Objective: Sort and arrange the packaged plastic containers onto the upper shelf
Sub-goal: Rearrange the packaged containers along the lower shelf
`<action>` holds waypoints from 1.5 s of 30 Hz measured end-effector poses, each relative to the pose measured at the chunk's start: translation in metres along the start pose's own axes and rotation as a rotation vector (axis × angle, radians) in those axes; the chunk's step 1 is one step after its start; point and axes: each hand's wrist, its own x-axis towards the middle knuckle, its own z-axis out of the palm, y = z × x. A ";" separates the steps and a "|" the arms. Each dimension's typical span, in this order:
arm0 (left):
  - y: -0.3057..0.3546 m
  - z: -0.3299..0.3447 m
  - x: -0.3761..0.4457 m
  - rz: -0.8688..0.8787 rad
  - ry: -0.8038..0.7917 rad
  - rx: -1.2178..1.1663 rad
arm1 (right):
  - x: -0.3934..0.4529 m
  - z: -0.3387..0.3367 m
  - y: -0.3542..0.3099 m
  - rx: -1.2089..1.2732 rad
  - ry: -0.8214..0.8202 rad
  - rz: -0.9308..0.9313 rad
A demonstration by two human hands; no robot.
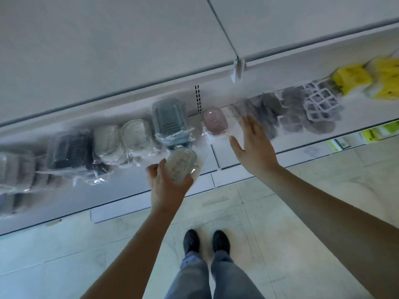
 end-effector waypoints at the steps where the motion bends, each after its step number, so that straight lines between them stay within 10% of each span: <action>1: -0.004 0.002 0.003 -0.006 -0.024 0.012 | -0.001 0.004 0.002 0.001 -0.021 0.010; 7: -0.037 -0.005 0.018 -0.034 -0.083 0.106 | 0.001 0.031 -0.010 0.006 -0.098 -0.064; 20: -0.093 -0.067 0.056 -0.093 0.337 -0.111 | 0.016 0.109 -0.107 0.065 -0.124 -0.349; 45: -0.071 -0.066 0.170 -0.016 0.416 0.023 | 0.052 0.138 -0.131 -0.066 0.068 -0.402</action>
